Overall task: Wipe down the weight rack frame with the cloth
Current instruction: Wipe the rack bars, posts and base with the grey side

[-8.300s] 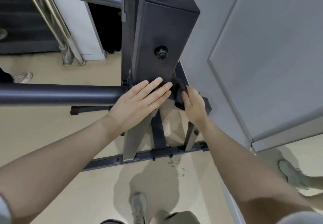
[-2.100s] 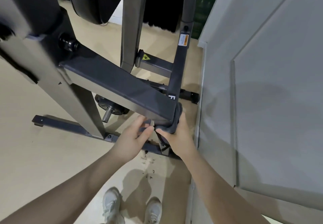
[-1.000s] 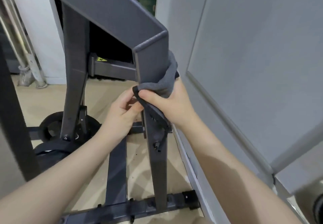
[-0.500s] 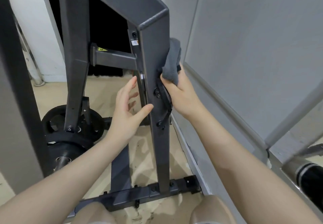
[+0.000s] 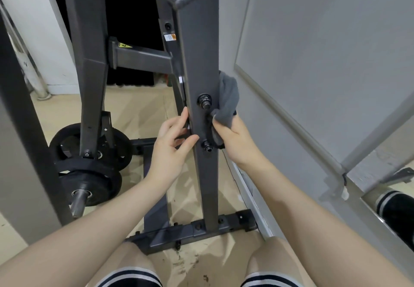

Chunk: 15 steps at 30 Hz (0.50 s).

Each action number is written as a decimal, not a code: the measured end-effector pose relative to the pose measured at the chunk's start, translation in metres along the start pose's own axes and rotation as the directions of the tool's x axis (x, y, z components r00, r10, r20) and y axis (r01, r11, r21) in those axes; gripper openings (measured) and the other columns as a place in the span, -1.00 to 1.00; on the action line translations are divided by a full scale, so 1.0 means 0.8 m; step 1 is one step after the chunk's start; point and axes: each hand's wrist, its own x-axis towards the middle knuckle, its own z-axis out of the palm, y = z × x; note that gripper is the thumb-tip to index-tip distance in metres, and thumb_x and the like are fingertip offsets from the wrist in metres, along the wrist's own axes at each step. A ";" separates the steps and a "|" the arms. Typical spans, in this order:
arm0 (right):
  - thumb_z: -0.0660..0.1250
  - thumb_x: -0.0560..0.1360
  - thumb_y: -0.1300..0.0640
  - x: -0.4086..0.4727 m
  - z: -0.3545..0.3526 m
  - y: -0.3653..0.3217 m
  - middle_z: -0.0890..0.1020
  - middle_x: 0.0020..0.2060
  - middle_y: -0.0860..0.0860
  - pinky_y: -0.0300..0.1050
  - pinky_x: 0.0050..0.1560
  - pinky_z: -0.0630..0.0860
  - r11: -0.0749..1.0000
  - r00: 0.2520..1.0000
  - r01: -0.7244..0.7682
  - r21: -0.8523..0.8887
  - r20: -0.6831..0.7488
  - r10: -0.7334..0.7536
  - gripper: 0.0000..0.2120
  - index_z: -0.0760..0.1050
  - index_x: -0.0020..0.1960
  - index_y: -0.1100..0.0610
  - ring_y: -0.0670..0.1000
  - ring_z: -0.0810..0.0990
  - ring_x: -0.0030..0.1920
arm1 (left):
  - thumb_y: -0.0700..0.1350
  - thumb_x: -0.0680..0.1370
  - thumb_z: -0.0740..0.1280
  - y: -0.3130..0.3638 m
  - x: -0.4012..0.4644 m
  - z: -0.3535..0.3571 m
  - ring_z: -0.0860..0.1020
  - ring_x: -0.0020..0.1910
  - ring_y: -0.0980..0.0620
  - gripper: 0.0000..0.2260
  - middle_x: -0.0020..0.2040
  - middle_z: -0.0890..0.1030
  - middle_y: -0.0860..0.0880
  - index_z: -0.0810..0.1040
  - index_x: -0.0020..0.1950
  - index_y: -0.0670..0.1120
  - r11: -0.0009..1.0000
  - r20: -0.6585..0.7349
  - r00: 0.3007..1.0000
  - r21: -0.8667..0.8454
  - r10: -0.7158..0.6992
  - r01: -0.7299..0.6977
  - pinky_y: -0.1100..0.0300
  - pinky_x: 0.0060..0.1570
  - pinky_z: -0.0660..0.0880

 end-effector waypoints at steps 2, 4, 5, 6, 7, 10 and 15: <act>0.10 0.64 0.21 -0.022 -0.001 0.026 0.65 -0.08 0.02 -0.15 0.08 0.54 0.987 0.995 -0.100 -0.126 0.013 0.103 -0.83 0.46 0.04 0.20 -0.09 0.62 -0.02 | -0.24 0.54 0.32 0.000 0.000 0.001 0.49 0.23 0.06 -0.45 0.22 0.42 0.00 0.24 0.40 0.20 1.000 -0.003 1.000 0.011 0.002 -0.002 0.44 0.13 0.38; 0.09 0.64 0.19 -0.031 -0.001 0.032 0.58 0.03 0.30 0.08 0.20 0.49 0.977 0.991 -0.132 -0.167 0.008 0.135 -0.73 0.43 0.09 0.38 0.16 0.59 0.03 | -0.24 0.55 0.31 -0.003 -0.002 0.003 0.48 0.24 0.06 -0.45 0.23 0.41 -0.01 0.21 0.42 0.19 1.000 -0.002 1.000 0.011 0.000 0.000 0.44 0.13 0.37; 0.08 0.64 0.21 -0.028 0.000 0.025 0.57 0.07 0.22 -0.06 0.17 0.50 0.987 0.994 -0.103 -0.122 0.008 0.105 -0.78 0.43 0.14 0.30 0.05 0.59 0.02 | -0.23 0.55 0.31 -0.004 -0.003 0.004 0.48 0.25 0.05 -0.45 0.23 0.41 -0.01 0.22 0.42 0.18 1.000 -0.003 1.000 0.004 0.000 0.000 0.42 0.14 0.37; 0.07 0.64 0.24 -0.023 0.003 0.013 0.55 0.08 0.09 -0.23 0.11 0.50 0.997 0.999 -0.051 -0.060 0.013 0.052 -0.81 0.40 0.19 0.20 -0.12 0.58 0.02 | -0.23 0.55 0.31 -0.004 -0.003 0.004 0.48 0.26 0.03 -0.45 0.24 0.40 -0.01 0.23 0.43 0.17 1.000 -0.002 1.000 -0.003 0.000 0.000 0.38 0.16 0.38; 0.06 0.64 0.25 -0.017 0.006 0.002 0.54 0.05 -0.01 -0.34 0.05 0.47 1.000 1.000 -0.006 -0.022 0.006 0.006 -0.81 0.37 0.19 0.10 -0.24 0.55 0.00 | -0.23 0.55 0.31 -0.004 -0.003 0.004 0.47 0.26 0.02 -0.46 0.24 0.40 -0.02 0.24 0.43 0.16 1.000 0.001 1.000 -0.008 -0.004 0.004 0.33 0.19 0.38; 0.09 0.64 0.20 -0.016 0.016 0.001 0.58 -0.12 0.19 -0.13 0.01 0.53 0.999 0.999 0.010 -0.047 -0.034 -0.012 -0.85 0.43 0.10 0.14 -0.11 0.58 -0.12 | -0.23 0.55 0.31 -0.004 -0.005 0.000 0.45 0.30 0.02 -0.45 0.31 0.39 -0.01 0.24 0.45 0.14 1.000 0.018 1.000 -0.008 0.002 -0.002 0.19 0.30 0.38; 0.09 0.62 -0.01 -0.057 0.005 0.093 0.50 0.14 -0.16 -0.18 0.28 0.32 0.928 0.929 -0.368 0.063 0.046 0.366 -0.75 0.33 0.29 -0.06 -0.11 0.44 0.21 | -0.24 0.58 0.25 -0.021 -0.036 -0.001 0.32 0.40 0.16 -0.45 0.43 0.27 0.17 0.14 0.32 0.32 0.990 0.051 0.995 -0.109 -0.081 0.086 0.13 0.41 0.27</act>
